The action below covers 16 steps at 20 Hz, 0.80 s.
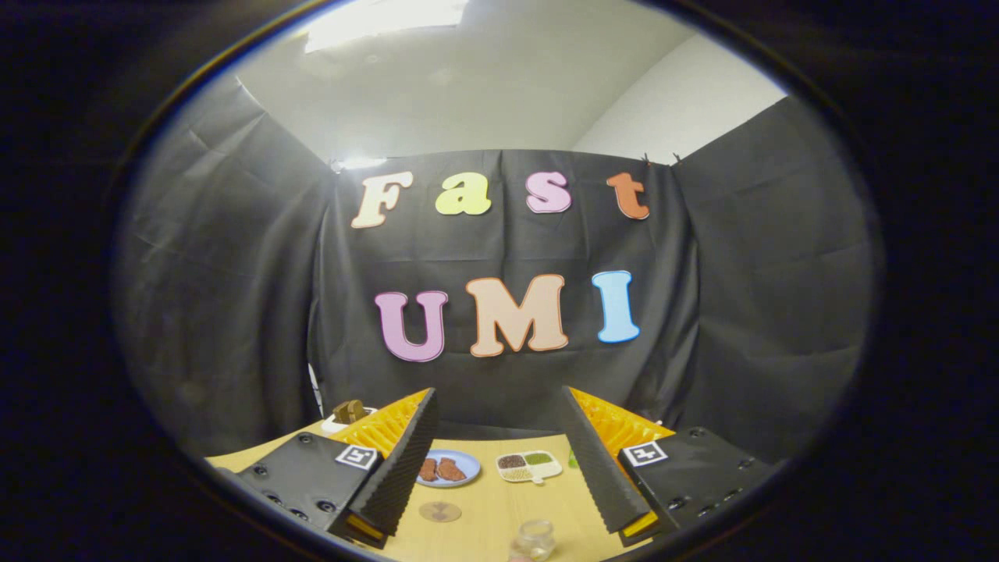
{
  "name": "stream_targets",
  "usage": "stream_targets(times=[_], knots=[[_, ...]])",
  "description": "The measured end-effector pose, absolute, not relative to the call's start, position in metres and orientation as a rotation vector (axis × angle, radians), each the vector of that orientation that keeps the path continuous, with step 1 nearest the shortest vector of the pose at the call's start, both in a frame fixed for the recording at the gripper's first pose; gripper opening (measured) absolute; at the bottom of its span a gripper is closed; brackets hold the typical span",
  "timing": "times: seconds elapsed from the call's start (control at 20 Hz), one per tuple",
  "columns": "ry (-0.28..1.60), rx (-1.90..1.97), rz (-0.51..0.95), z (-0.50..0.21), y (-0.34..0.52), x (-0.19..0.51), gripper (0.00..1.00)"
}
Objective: Take the bottle from table, then pour the juice into the cup, finally place the bottle on the coaster
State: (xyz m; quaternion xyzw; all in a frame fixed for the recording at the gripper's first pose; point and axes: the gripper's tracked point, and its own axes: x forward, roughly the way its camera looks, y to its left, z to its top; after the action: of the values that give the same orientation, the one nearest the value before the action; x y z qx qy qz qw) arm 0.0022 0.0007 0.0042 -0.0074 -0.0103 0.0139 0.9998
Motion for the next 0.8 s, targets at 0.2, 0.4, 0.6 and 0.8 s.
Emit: stream_targets(times=[0.2,0.4,0.6,0.8], knots=[[-0.011,-0.023,0.04,-0.005,0.0,0.004,0.97],[0.012,-0.02,0.055,-0.024,-0.004,0.005,0.97],[0.054,-0.018,0.07,-0.054,-0.009,0.006,0.97],[0.08,-0.027,0.062,-0.08,-0.02,0.004,0.97]])
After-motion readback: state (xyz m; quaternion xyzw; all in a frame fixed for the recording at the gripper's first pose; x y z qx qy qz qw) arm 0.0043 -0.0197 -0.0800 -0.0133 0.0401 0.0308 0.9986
